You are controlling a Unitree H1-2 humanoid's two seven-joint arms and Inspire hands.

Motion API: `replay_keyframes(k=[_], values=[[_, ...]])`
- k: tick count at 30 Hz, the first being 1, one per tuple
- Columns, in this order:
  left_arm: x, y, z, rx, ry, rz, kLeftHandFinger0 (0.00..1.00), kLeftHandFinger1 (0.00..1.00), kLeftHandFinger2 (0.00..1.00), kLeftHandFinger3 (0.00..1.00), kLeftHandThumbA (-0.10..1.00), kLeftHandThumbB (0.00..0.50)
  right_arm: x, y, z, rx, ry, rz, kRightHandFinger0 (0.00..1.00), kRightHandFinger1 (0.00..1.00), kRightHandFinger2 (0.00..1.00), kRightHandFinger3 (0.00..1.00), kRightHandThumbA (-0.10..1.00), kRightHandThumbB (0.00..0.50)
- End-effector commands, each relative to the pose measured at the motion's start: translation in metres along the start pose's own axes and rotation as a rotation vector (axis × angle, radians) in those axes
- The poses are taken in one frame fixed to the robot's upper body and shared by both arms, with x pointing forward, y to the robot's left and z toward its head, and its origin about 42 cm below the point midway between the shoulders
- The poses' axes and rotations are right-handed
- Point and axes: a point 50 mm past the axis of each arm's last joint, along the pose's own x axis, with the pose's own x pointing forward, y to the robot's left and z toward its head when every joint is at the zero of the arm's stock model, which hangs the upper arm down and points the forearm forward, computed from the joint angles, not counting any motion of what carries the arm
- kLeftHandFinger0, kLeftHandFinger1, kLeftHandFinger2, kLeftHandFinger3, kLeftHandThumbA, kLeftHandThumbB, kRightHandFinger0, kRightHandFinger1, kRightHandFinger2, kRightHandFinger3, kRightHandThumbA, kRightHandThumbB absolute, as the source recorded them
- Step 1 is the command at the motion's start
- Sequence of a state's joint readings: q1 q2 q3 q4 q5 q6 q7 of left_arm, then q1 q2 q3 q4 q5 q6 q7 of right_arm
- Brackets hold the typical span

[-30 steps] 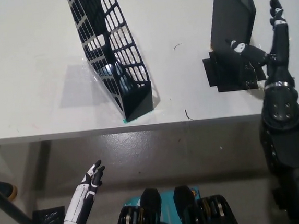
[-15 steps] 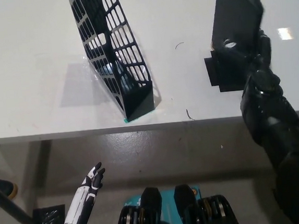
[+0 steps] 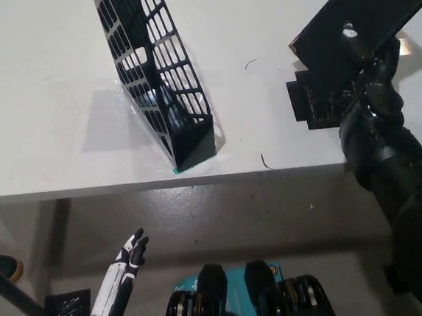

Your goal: A notebook is kept standing on the table on the right hand side and a black shelf is kept on the left hand side and the robot uses its right hand to grab the notebook and places it in the shelf

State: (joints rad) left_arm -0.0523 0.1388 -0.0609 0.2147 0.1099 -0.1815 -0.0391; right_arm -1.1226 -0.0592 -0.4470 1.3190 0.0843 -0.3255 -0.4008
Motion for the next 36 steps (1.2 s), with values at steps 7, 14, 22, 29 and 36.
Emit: replay_keyframes(k=[7,14,22,29,36], values=[[0.0,0.002,0.004,0.021,-0.047,-0.01,1.0,1.0,1.0,1.0,1.0,0.12,-0.021,0.04,0.108,-0.016,-0.571,0.148,0.0,0.14,0.58,0.64,-0.1,0.072],[-0.001,0.001,0.004,0.027,-0.042,-0.017,1.0,1.0,1.0,1.0,1.0,0.118,-0.1,0.069,0.166,0.024,-0.819,0.292,0.0,0.06,0.45,0.61,-0.1,0.069],[0.0,0.001,0.002,0.023,-0.04,-0.019,1.0,1.0,1.0,1.0,1.0,0.135,-0.175,0.101,0.2,-0.009,-1.036,0.4,0.0,0.15,0.54,0.71,-0.1,0.076],[-0.002,-0.001,0.001,0.027,-0.037,-0.023,1.0,1.0,1.0,1.0,1.0,0.13,-0.206,0.134,0.213,-0.05,-1.124,0.454,0.0,0.2,0.63,0.77,-0.1,0.087],[-0.002,0.001,0.003,0.028,-0.039,-0.022,1.0,1.0,1.0,1.0,1.0,0.137,-0.223,0.16,0.214,-0.069,-1.127,0.507,0.0,0.18,0.6,0.77,-0.1,0.088]])
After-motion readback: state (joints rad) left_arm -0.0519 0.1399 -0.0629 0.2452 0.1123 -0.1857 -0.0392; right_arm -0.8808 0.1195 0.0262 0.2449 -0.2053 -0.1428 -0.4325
